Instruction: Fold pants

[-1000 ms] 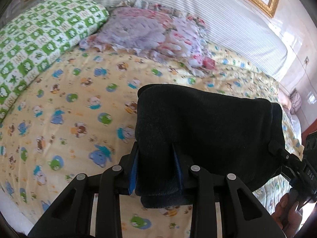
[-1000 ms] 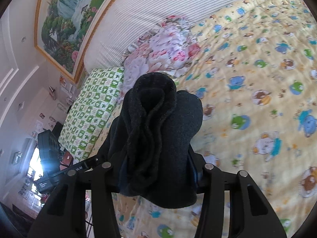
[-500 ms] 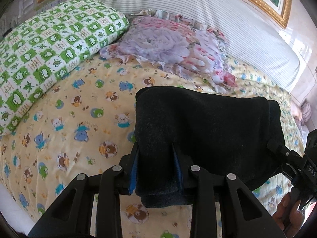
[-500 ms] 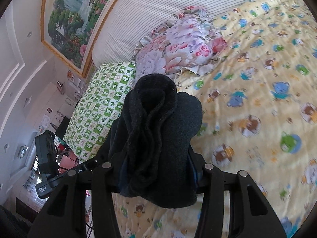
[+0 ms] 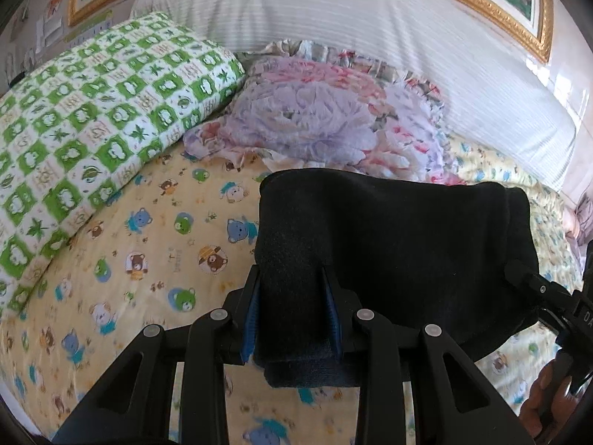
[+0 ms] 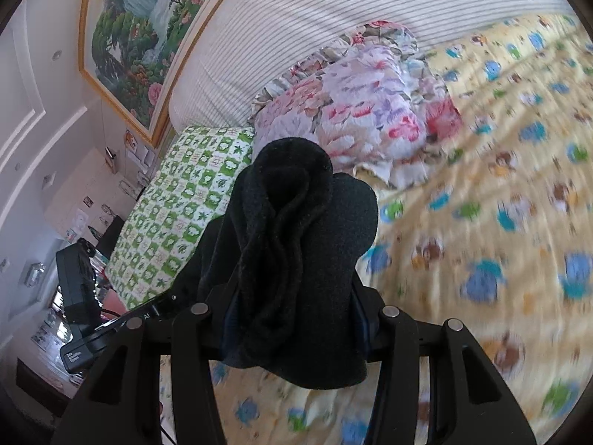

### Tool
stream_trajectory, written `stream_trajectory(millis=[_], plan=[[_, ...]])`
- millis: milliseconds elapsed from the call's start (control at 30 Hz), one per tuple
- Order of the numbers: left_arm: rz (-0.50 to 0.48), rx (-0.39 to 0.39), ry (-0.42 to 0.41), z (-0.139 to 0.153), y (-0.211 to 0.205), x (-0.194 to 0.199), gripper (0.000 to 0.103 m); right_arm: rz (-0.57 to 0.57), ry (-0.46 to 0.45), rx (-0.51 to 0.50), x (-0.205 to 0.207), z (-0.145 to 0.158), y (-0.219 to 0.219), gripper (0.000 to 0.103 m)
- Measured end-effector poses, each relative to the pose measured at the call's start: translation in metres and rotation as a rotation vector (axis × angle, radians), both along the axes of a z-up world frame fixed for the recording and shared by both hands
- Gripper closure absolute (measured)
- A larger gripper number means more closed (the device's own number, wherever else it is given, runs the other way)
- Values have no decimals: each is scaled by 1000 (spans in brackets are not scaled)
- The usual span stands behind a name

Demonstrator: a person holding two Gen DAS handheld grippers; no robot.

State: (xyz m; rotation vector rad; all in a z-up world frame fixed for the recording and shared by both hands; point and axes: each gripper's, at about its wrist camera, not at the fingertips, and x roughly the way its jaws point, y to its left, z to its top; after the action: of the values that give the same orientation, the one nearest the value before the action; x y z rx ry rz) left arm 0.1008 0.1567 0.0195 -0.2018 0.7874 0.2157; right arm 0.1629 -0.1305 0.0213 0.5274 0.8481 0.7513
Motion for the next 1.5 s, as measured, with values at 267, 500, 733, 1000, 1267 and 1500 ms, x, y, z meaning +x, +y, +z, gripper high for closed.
stream_trajectory(millis=[267,500,733,1000,1267,1500], plan=[[-12,24,58,-27,0,10,70,0,76,-110,22,-30,9,47],[-19,15,79,-40,2,12,61,-20,115,-134,26,-45,4,42],[2,-9,81,-44,11,9,41,-26,118,-214,29,-46,8,40],[-7,30,91,-37,5,-4,38,-38,98,-220,22,-39,4,38],[-6,57,87,-32,3,-27,31,-65,69,-259,6,-26,-7,22],[-22,72,82,-27,-1,-44,29,-2,-6,-281,-17,-8,0,15]])
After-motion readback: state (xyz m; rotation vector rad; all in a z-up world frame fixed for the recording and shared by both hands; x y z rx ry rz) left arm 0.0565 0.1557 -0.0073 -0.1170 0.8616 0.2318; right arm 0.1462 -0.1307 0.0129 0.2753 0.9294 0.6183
